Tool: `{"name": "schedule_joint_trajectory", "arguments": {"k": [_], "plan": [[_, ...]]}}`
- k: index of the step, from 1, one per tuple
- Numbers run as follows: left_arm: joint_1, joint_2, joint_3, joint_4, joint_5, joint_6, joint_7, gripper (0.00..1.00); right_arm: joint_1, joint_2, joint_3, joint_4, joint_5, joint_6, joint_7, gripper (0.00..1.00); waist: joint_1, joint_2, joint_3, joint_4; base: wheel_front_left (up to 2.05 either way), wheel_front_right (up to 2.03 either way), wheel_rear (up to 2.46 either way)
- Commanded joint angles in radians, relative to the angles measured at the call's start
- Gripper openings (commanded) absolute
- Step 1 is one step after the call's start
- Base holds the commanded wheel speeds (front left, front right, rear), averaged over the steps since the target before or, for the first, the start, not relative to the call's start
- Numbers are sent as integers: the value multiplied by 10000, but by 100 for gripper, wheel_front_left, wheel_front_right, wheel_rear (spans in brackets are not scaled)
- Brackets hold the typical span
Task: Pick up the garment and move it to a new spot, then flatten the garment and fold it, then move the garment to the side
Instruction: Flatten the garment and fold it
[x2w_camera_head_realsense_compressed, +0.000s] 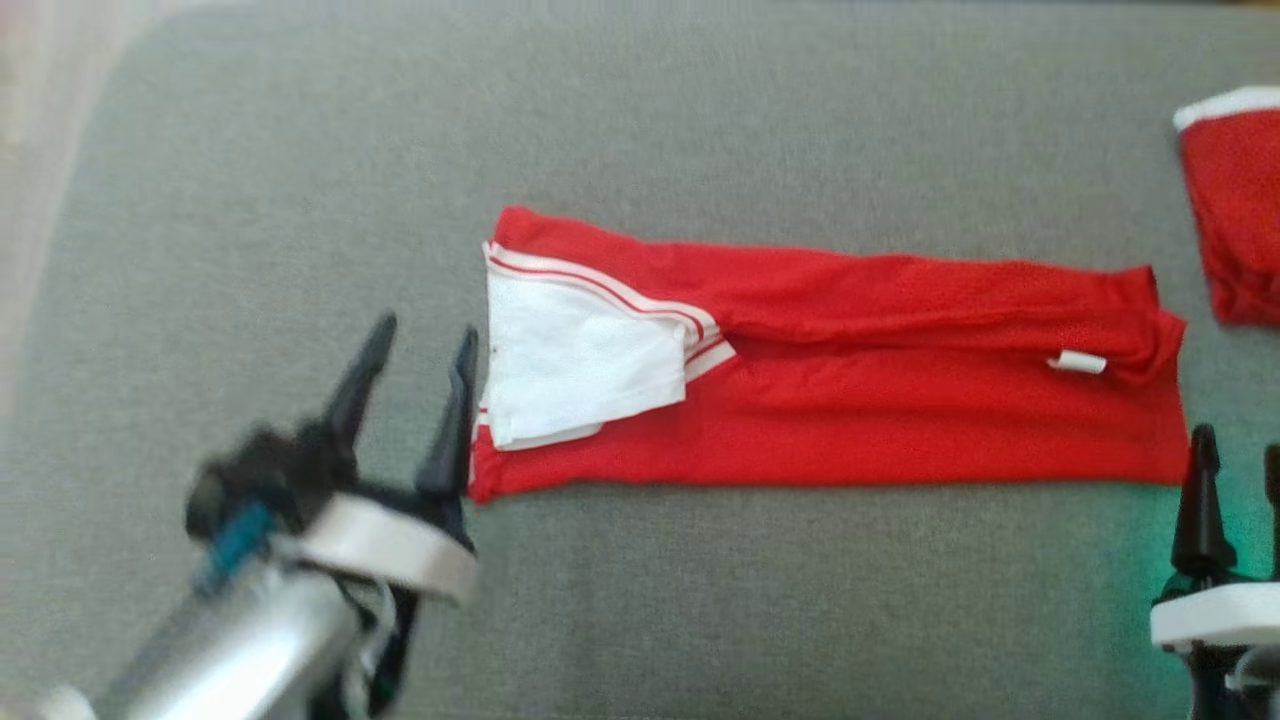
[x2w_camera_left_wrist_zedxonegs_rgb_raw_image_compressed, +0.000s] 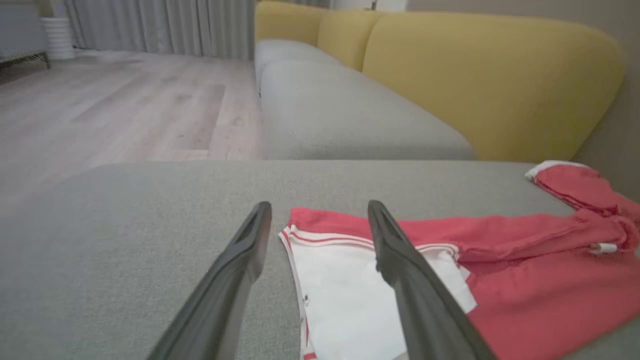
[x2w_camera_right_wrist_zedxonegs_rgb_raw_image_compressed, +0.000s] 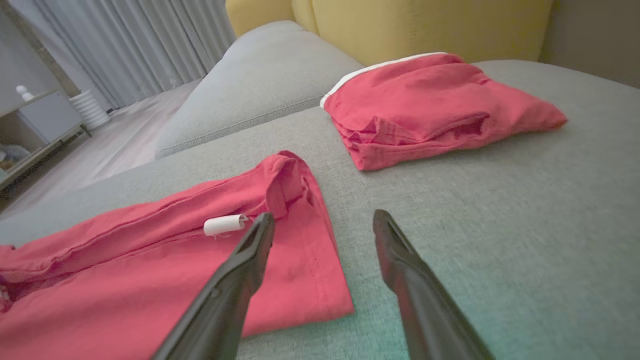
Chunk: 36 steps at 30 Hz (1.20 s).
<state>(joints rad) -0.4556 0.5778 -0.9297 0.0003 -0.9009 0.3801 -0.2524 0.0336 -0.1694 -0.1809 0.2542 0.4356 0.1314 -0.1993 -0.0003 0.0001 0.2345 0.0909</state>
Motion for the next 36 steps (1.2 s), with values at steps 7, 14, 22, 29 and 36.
{"name": "schedule_joint_trajectory", "arguments": {"k": [7,14,22,29,36], "plan": [[2622,-1978,2783,-868,3427,86,-91,100,-1229,543,-968,1034,-716,-7,47,100,3,-1,-735,892,0,0,0],[3850,-3423,3859,-1016,5144,-1241,-92,100,-2621,485,-2277,2966,-1464,-7,352,100,3,-1,-663,1538,0,0,0],[4149,-4033,4950,-725,5967,-2305,-93,100,-3225,846,-3382,4567,-2619,-7,1059,0,3,-1,-652,1745,0,0,0],[4393,-4484,5579,-519,6452,-2922,-93,100,-3415,808,-3665,4178,-2831,-7,401,0,3,-1,-809,1489,0,0,0],[4510,-4709,5974,-440,6760,-3280,-93,100,-3423,-228,-3782,3121,-2447,-7,969,0,3,-1,-975,1209,0,0,0]]}}
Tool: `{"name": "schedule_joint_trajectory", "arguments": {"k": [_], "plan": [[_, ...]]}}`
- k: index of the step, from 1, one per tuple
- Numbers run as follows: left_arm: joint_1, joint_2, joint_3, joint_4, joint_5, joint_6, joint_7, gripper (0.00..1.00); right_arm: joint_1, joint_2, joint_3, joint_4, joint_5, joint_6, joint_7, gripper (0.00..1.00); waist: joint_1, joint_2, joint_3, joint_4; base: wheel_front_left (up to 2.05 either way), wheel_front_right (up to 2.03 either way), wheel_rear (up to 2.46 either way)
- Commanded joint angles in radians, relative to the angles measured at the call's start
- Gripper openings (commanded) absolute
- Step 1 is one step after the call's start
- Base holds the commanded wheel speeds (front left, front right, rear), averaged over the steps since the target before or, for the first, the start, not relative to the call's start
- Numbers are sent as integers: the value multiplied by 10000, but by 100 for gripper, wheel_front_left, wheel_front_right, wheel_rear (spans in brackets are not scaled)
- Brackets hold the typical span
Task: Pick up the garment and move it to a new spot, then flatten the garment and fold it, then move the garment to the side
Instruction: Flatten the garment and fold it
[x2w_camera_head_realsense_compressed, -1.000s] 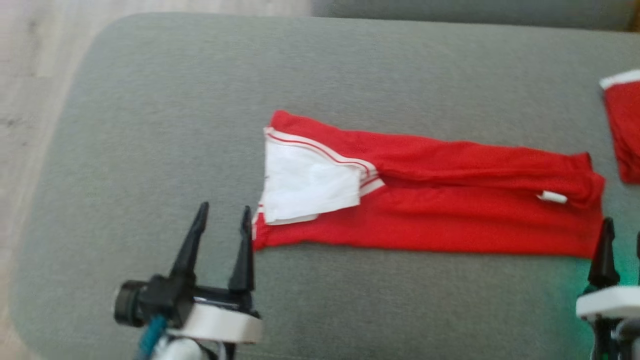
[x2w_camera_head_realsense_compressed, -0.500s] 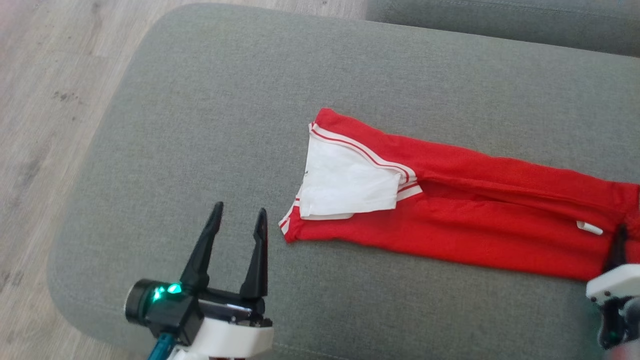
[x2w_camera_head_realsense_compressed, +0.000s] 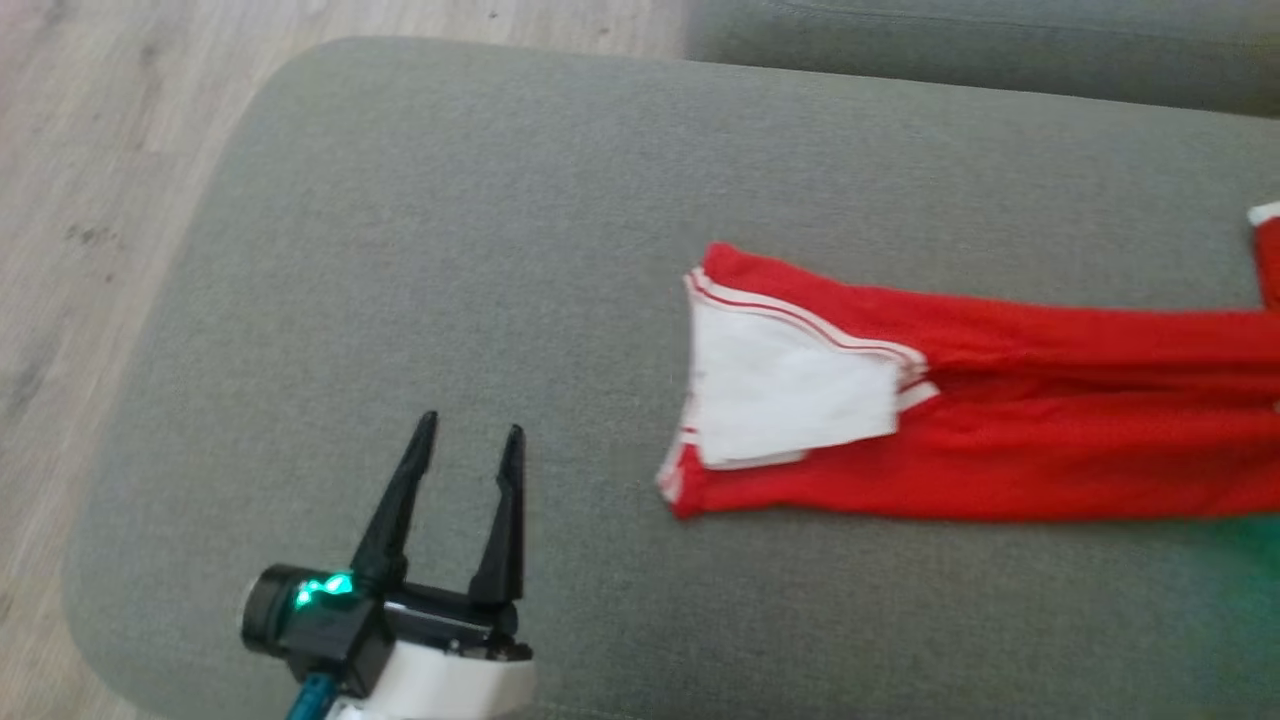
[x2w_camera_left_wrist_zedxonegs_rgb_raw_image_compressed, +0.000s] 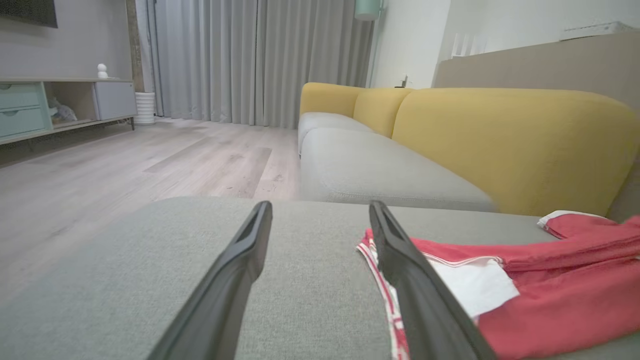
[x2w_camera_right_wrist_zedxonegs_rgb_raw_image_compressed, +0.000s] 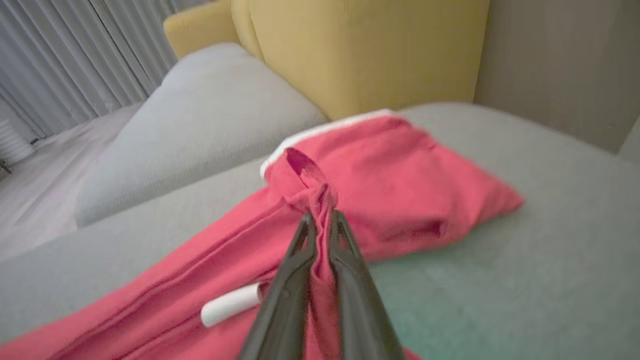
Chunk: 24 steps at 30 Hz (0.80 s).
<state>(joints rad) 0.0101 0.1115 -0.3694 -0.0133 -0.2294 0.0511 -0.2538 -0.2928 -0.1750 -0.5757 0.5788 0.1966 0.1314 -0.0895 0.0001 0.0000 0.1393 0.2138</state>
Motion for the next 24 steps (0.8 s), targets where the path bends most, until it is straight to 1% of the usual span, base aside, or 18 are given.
{"name": "schedule_joint_trajectory", "arguments": {"k": [1,4,9,12,13,15,17,20,24], "plan": [[-114,-66,451,-303,88,-28,-79,100,-210,-269,277,-466,89,-7,29,0,-1,0,-40,-95,0,0,0],[-49,-133,626,-272,205,-166,-79,100,-376,-138,879,-1841,679,-7,703,0,-1,0,-82,-260,0,0,0],[-66,-277,769,-187,344,-367,-80,100,-201,897,2225,-4383,1712,-7,1685,0,-1,0,-69,-356,0,0,0],[-148,-356,789,-146,437,-466,-80,100,50,1215,3225,-5489,2203,-7,2186,0,-1,0,-8,-266,0,0,0],[-177,-378,779,-133,466,-505,-80,100,146,1232,3605,-5643,2605,-7,2243,0,-1,0,18,-199,0,0,0],[-212,-416,778,-77,520,-556,-80,100,302,1240,4572,-5670,3339,-7,2138,0,-1,0,62,-44,0,0,0],[-241,-452,789,-27,544,-598,-80,100,444,1243,5517,-5538,3783,-7,1892,0,-1,0,85,132,0,0,0],[-267,-495,780,27,584,-657,-80,100,544,1244,6703,-5006,4081,-7,1495,0,-1,0,123,411,0,0,0],[-295,-541,824,69,594,-658,-80,100,369,1245,7761,-3934,4402,-7,802,0,-1,0,190,739,0,0,0]]}}
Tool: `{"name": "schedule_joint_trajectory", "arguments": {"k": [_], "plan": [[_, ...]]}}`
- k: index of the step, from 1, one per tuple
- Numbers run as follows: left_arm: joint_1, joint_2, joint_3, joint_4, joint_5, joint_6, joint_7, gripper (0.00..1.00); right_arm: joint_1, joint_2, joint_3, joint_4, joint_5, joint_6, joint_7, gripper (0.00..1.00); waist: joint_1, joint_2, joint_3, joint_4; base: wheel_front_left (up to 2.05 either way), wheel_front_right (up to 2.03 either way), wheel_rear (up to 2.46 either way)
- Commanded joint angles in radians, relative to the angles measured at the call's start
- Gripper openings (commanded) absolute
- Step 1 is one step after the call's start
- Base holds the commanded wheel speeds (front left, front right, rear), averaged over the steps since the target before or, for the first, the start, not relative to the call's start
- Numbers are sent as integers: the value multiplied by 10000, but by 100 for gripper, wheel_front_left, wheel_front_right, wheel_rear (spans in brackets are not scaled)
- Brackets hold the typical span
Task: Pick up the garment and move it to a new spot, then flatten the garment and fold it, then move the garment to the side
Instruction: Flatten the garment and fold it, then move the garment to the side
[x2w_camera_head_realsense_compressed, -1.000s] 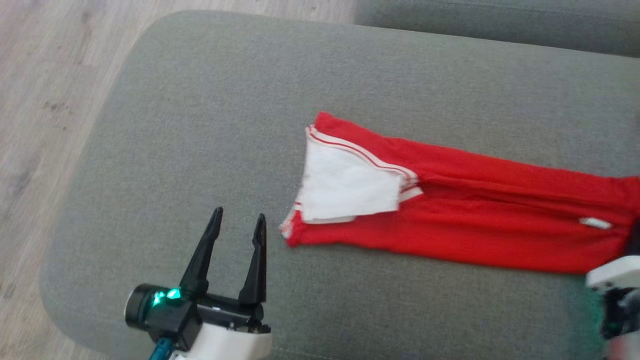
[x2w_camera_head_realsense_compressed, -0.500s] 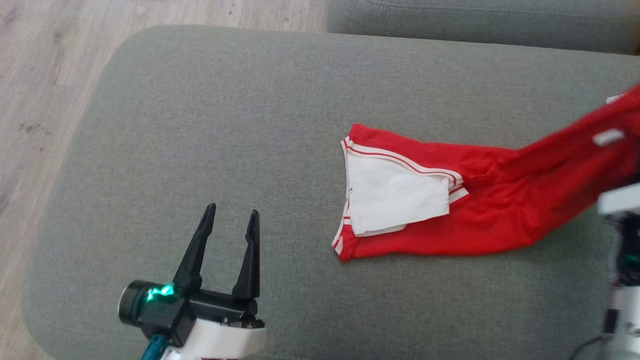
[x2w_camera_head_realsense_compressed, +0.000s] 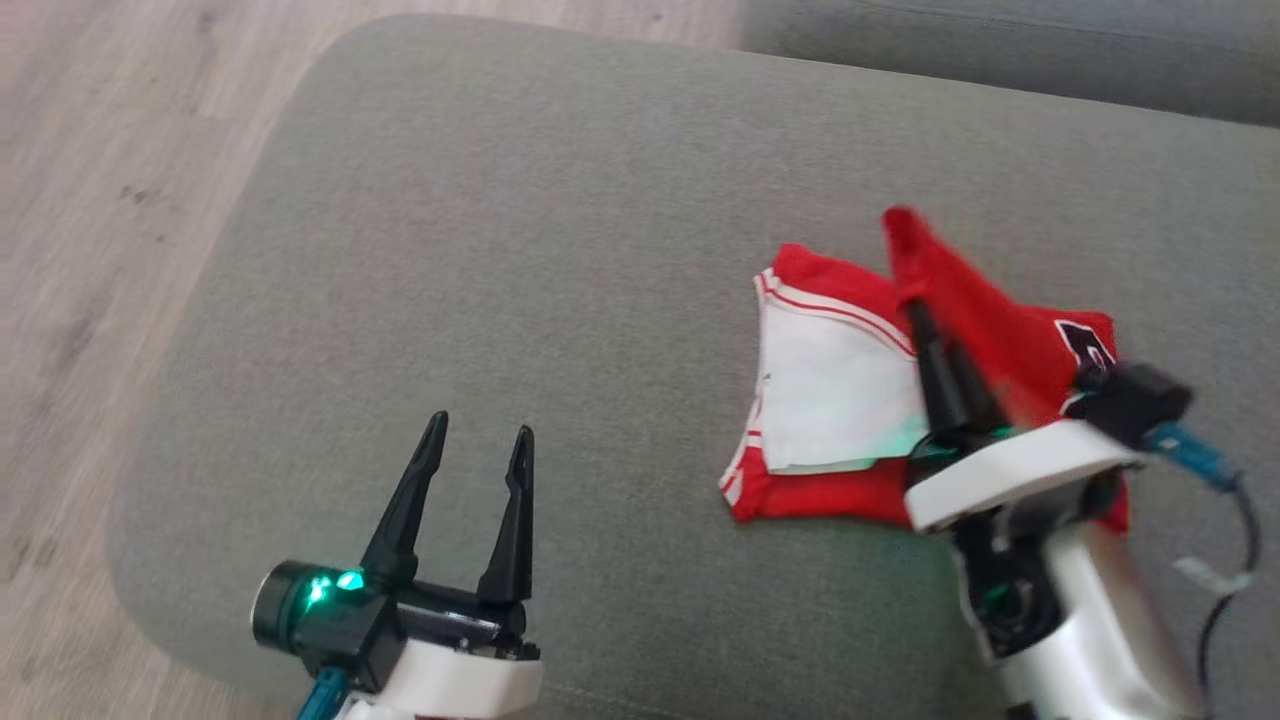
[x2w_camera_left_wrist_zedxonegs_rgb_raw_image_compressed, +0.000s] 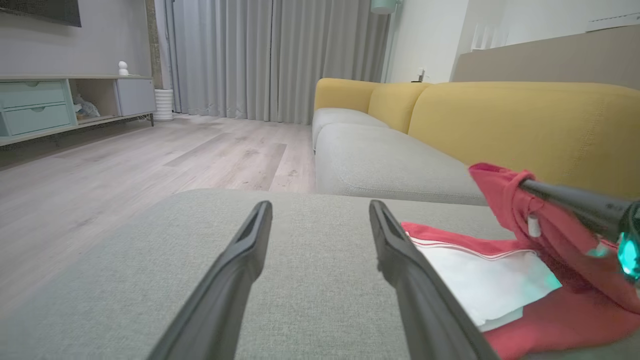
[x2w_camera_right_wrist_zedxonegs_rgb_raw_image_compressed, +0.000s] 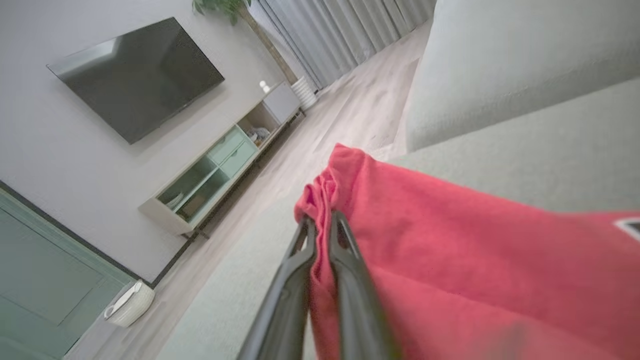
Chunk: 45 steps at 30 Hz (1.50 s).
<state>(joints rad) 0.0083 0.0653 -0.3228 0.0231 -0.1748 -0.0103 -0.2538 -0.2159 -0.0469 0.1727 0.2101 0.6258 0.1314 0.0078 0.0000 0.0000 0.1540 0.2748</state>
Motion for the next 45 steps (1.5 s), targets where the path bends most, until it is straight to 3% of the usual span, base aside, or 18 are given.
{"name": "schedule_joint_trajectory", "arguments": {"k": [1,2,3,4,5,8,12,21,28,35,45], "plan": [[-281,-88,362,-277,40,-53,-80,100,-522,-35,526,25,219,-7,-387,0,0,0,56,198,0,0,0],[-286,-96,369,-261,27,-58,-80,100,-645,-35,804,276,467,-7,-587,0,0,0,68,251,0,0,0],[-288,-105,383,-239,1,-51,-80,100,-772,-35,1030,553,803,-7,-814,9,0,0,67,287,0,0,0],[-294,-112,380,-213,-26,-52,-80,100,-925,-35,1277,803,1073,-7,-1051,89,0,0,60,328,0,0,0],[-303,-118,372,-191,-40,-52,-80,100,-1087,-35,1569,966,1385,-7,-1286,100,0,0,53,353,0,0,0],[-284,-132,380,-147,-93,-25,-80,100,-1443,-35,2260,1257,2467,-7,-1905,100,0,0,-68,332,0,0,0],[-141,-141,484,-85,-126,75,-80,100,-1620,-34,2260,1538,2322,-7,-2376,100,0,0,-405,67,0,0,0],[229,-147,671,24,-198,167,-80,100,-161,-159,165,1198,-659,-7,-2663,100,0,0,-1285,-670,0,0,0],[567,-149,877,373,-276,214,-80,100,2397,-458,-1371,-515,-3235,-7,-2692,100,0,0,-1867,-1193,0,0,0],[1130,-150,1164,506,-234,244,-80,100,3850,-247,-1821,-841,-3888,-7,-2694,100,0,0,-2292,-1525,0,0,0],[1307,-150,1345,712,-21,137,-80,100,4054,-133,-1871,-713,-4158,-7,-2694,100,0,0,-2423,-1574,0,0,0]]}}
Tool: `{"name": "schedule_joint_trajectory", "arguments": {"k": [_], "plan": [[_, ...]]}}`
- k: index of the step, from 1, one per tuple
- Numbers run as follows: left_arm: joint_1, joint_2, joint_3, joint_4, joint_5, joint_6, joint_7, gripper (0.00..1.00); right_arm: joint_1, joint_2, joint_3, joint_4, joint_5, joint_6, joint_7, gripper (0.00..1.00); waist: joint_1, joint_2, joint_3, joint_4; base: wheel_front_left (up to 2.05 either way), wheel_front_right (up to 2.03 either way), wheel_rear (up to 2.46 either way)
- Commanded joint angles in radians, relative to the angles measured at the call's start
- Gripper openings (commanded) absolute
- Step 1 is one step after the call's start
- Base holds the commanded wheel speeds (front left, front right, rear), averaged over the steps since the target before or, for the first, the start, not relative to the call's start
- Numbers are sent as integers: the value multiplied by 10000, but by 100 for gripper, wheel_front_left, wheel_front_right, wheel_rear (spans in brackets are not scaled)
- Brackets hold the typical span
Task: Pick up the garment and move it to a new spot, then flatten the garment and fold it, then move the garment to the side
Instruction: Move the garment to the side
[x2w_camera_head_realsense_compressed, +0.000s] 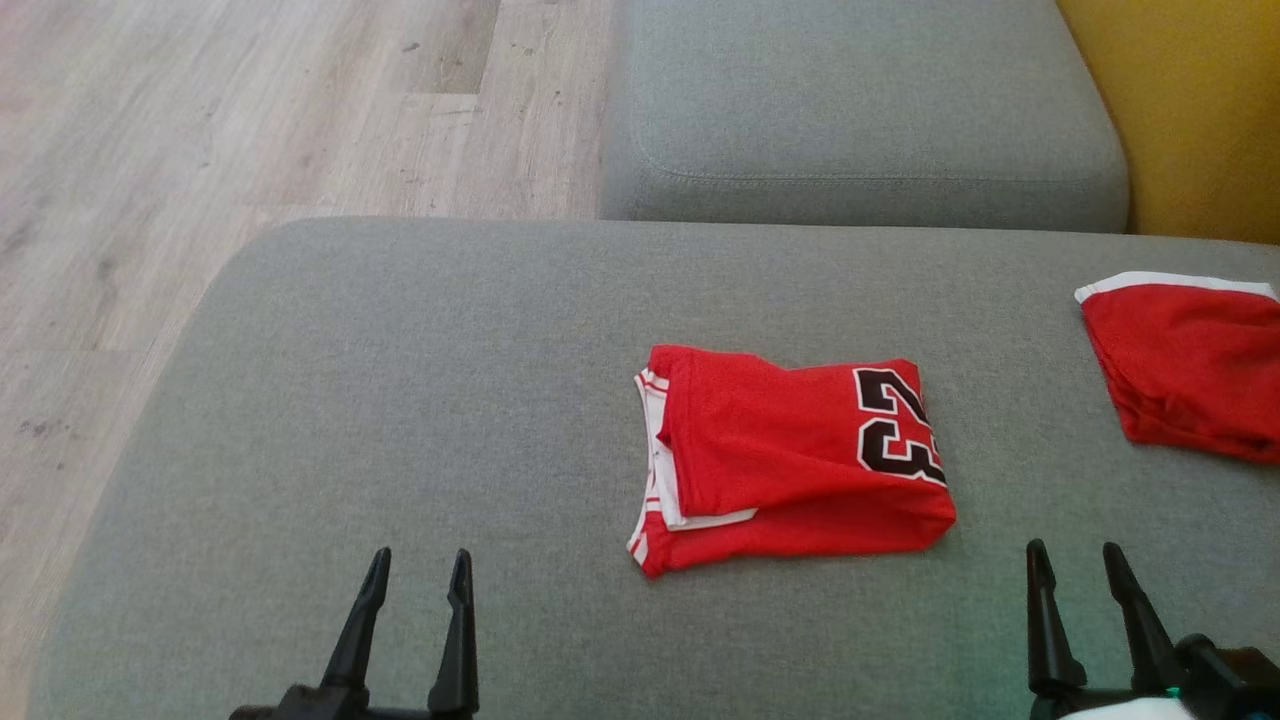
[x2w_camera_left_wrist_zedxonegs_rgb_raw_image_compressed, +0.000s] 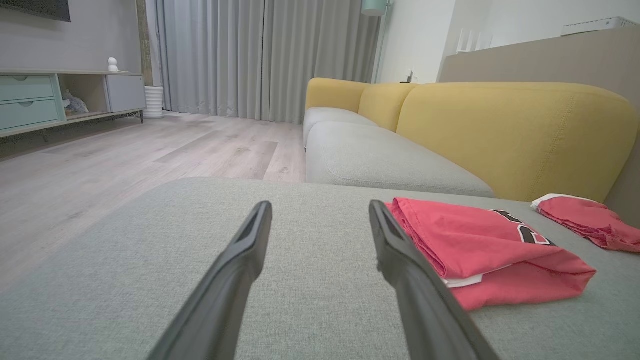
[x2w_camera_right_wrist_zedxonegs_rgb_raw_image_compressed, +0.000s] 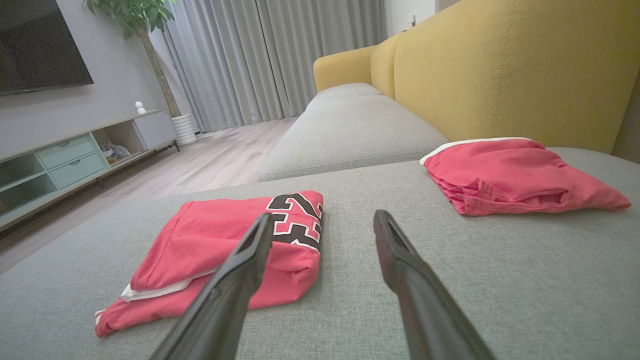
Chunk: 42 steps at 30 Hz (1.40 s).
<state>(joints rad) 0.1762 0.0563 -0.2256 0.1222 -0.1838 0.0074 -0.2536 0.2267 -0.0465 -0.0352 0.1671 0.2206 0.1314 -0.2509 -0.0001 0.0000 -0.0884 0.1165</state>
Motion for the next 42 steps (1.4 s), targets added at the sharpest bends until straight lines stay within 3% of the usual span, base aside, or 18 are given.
{"name": "schedule_joint_trajectory", "arguments": {"k": [1,13,19,30,31,32,33,38,42], "plan": [[-382,-60,376,-268,78,-47,-82,100,-373,-129,208,-272,-122,-7,-108,100,1,0,0,16,0,0,0],[-445,-60,367,-259,464,-99,-82,100,-1201,-71,311,490,68,-7,-108,100,1,0,459,4,0,0,0],[-663,-60,100,-239,545,-129,-82,100,-2829,-57,271,2275,386,-7,-108,100,1,0,960,91,0,0,0],[-1538,-60,-337,-205,370,-48,-82,100,-5988,-324,713,6672,1192,-7,229,100,1,0,2138,556,0,0,0],[-1594,-60,-360,-190,359,-40,-82,100,-6136,-321,816,6999,1250,-7,228,61,1,0,2180,578,0,0,0],[-1640,-60,-378,-173,353,-35,-82,100,-6273,-313,911,7256,1337,-7,206,9,1,0,2213,595,0,0,0],[-1674,-60,-385,-161,350,-30,-82,100,-6406,-307,1033,7407,1403,-7,152,0,1,0,2237,599,0,0,0],[-1730,-60,-257,-196,399,13,-82,100,-7174,-648,1440,7441,1482,-7,-77,0,1,0,2357,355,0,0,0],[-1852,-60,-304,-240,453,-32,-82,100,-7958,-1439,1490,7143,1147,-7,-102,0,1,0,2557,78,0,0,0]]}}
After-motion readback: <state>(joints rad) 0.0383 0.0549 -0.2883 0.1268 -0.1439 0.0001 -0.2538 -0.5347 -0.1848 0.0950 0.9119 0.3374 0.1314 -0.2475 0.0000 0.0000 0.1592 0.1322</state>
